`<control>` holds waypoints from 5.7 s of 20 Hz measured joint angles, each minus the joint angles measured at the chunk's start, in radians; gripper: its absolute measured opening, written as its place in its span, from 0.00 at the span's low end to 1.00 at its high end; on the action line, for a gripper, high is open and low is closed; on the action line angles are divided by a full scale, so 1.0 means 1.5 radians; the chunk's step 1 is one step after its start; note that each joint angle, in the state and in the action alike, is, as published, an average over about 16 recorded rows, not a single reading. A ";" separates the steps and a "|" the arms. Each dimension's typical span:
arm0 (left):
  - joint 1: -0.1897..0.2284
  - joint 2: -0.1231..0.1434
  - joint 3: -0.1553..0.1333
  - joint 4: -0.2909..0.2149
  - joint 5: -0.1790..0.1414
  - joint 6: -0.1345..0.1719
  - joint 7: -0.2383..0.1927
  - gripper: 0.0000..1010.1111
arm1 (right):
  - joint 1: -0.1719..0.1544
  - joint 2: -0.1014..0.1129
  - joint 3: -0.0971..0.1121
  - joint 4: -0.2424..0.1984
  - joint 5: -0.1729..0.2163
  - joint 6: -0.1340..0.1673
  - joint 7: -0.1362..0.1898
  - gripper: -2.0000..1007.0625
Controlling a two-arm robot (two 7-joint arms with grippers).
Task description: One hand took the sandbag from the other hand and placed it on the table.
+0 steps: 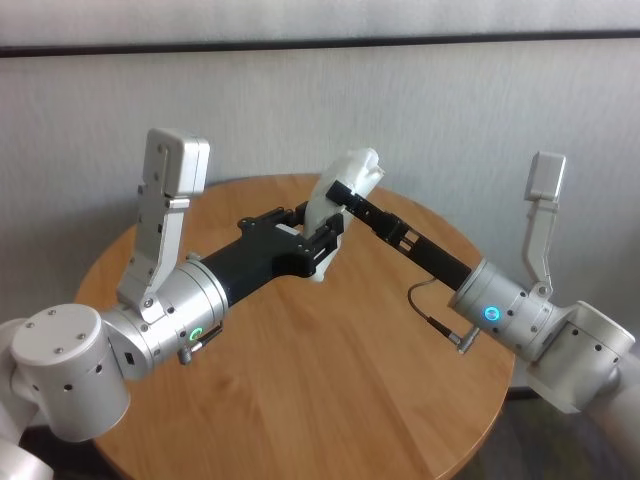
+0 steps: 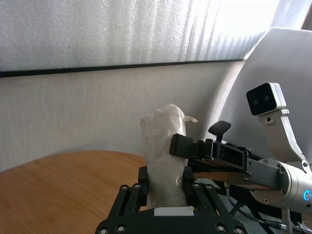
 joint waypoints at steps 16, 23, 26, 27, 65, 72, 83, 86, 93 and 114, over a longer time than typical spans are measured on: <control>0.000 0.000 0.000 0.000 0.000 0.000 0.000 0.70 | 0.006 0.004 -0.010 0.011 0.016 -0.005 -0.010 0.59; 0.003 -0.002 -0.006 0.000 0.008 0.003 0.028 0.90 | 0.005 0.019 -0.010 0.012 -0.004 -0.019 -0.030 0.59; 0.009 -0.007 -0.014 -0.002 0.017 0.008 0.059 0.95 | 0.000 0.033 -0.007 0.005 -0.020 -0.027 -0.045 0.59; 0.011 -0.009 -0.018 -0.003 0.022 0.010 0.071 0.96 | -0.002 0.039 -0.006 0.001 -0.027 -0.030 -0.050 0.59; 0.050 -0.077 -0.063 0.004 0.127 0.089 0.303 0.99 | 0.017 0.152 -0.056 -0.051 -0.278 0.155 -0.335 0.59; 0.049 -0.076 -0.063 0.004 0.126 0.088 0.303 0.99 | 0.024 0.146 -0.061 -0.041 -0.284 0.160 -0.336 0.64; 0.049 -0.076 -0.064 0.002 0.126 0.087 0.304 0.99 | 0.020 0.149 -0.058 -0.046 -0.279 0.156 -0.335 0.88; 0.051 -0.077 -0.068 -0.001 0.127 0.088 0.309 0.99 | 0.018 0.150 -0.057 -0.054 -0.281 0.149 -0.332 0.93; 0.059 -0.081 -0.085 -0.015 0.136 0.092 0.325 0.99 | 0.016 0.148 -0.061 -0.094 -0.308 0.116 -0.317 0.99; 0.101 -0.102 -0.124 -0.046 0.153 0.127 0.322 0.99 | 0.047 0.069 -0.099 -0.141 -0.418 0.046 -0.268 0.99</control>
